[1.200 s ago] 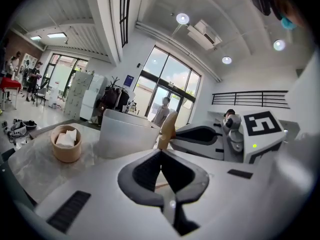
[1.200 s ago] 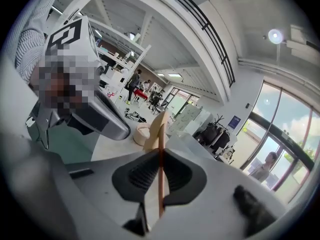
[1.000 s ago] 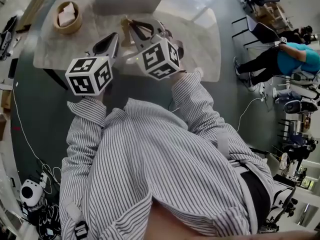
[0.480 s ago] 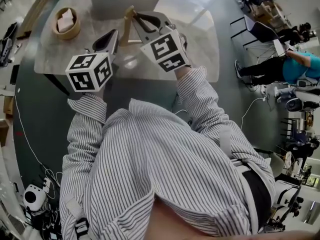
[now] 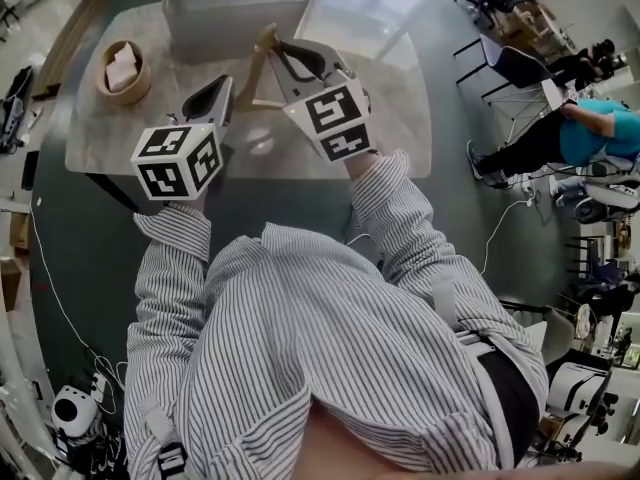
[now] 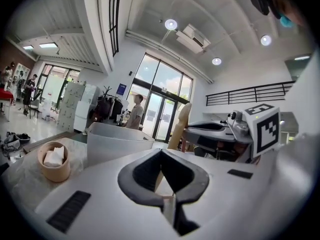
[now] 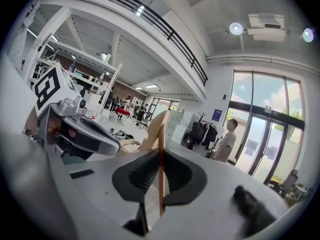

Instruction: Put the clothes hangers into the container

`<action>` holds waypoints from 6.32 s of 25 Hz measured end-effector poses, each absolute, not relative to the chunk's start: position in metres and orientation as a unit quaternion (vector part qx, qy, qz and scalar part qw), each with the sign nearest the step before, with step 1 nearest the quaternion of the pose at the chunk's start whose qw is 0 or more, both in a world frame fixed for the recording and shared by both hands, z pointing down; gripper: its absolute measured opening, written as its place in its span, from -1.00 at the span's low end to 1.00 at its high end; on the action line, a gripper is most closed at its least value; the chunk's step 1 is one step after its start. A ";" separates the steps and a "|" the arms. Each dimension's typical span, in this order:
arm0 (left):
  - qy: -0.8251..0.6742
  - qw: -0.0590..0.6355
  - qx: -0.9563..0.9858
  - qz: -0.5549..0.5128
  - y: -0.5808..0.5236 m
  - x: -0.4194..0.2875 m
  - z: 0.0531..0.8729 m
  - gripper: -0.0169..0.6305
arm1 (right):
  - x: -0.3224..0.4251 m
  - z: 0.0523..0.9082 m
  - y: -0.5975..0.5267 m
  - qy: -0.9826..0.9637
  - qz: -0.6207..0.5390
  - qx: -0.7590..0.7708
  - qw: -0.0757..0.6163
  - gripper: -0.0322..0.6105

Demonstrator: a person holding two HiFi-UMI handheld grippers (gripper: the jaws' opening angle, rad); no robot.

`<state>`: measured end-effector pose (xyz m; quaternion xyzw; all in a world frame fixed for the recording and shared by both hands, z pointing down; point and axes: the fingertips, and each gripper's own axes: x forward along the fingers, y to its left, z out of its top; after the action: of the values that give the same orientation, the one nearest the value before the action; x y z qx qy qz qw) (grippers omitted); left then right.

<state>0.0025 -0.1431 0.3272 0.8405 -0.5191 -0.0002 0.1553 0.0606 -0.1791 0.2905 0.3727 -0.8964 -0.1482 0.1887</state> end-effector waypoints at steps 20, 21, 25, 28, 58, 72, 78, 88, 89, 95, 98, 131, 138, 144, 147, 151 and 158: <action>-0.529 0.167 0.830 0.047 -0.185 -0.005 0.351 -0.91 | 0.069 0.287 -0.233 -0.898 -0.115 0.397 0.151 -0.79; -0.527 0.168 0.832 0.048 -0.191 -0.007 0.351 -0.91 | 0.067 0.288 -0.240 -0.897 -0.112 0.399 0.151 -0.79; -0.519 0.184 0.834 0.049 -0.217 -0.021 0.361 -0.91 | 0.055 0.287 -0.265 -0.895 -0.105 0.408 0.149 -0.79; -0.511 0.187 0.838 0.050 -0.240 -0.028 0.361 -0.91 | 0.051 0.284 -0.281 -0.893 -0.092 0.413 0.151 -0.79; -0.410 0.106 0.906 0.014 -0.325 -0.026 0.262 -0.91 | 0.045 0.189 -0.342 -0.882 -0.080 0.458 0.078 -0.79; -0.397 0.057 0.916 0.025 -0.350 -0.017 0.226 -0.91 | 0.051 0.124 -0.365 -0.871 -0.132 0.470 0.061 -0.79; -0.403 0.040 0.914 0.020 -0.361 -0.029 0.206 -0.91 | 0.037 0.093 -0.376 -0.870 -0.154 0.466 0.053 -0.79; -0.411 0.037 0.911 0.011 -0.374 -0.051 0.185 -0.91 | 0.009 0.050 -0.390 -0.876 -0.171 0.448 0.047 -0.79; -0.412 0.038 0.910 0.010 -0.376 -0.054 0.183 -0.91 | 0.006 0.046 -0.392 -0.876 -0.174 0.447 0.047 -0.79; -0.417 0.041 0.908 0.002 -0.386 -0.073 0.180 -0.91 | -0.015 0.034 -0.402 -0.876 -0.184 0.444 0.038 -0.79; -0.421 0.048 0.906 0.000 -0.391 -0.075 0.184 -0.92 | -0.016 0.043 -0.412 -0.875 -0.178 0.448 0.042 -0.79; -0.459 0.128 0.879 0.014 -0.416 -0.108 0.279 -0.91 | -0.054 0.219 -0.457 -0.873 -0.179 0.443 0.099 -0.79; -0.460 0.140 0.877 0.013 -0.419 -0.110 0.287 -0.91 | -0.058 0.252 -0.454 -0.876 -0.166 0.436 0.122 -0.79; -0.457 0.147 0.877 0.021 -0.420 -0.108 0.299 -0.91 | -0.064 0.281 -0.443 -0.885 -0.146 0.421 0.136 -0.79; -0.455 0.151 0.877 0.022 -0.416 -0.105 0.301 -0.91 | -0.064 0.286 -0.434 -0.888 -0.150 0.412 0.139 -0.79; -0.457 0.154 0.876 0.014 -0.413 -0.108 0.303 -0.91 | -0.073 0.291 -0.423 -0.889 -0.163 0.402 0.146 -0.79; -0.455 0.155 0.877 0.025 -0.405 -0.099 0.313 -0.91 | -0.068 0.298 -0.409 -0.890 -0.163 0.401 0.144 -0.79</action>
<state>-0.0988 -0.4051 0.3133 0.8765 -0.4550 0.0247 0.1552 -0.0682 -0.4091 0.2978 0.4010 -0.8899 -0.1631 0.1440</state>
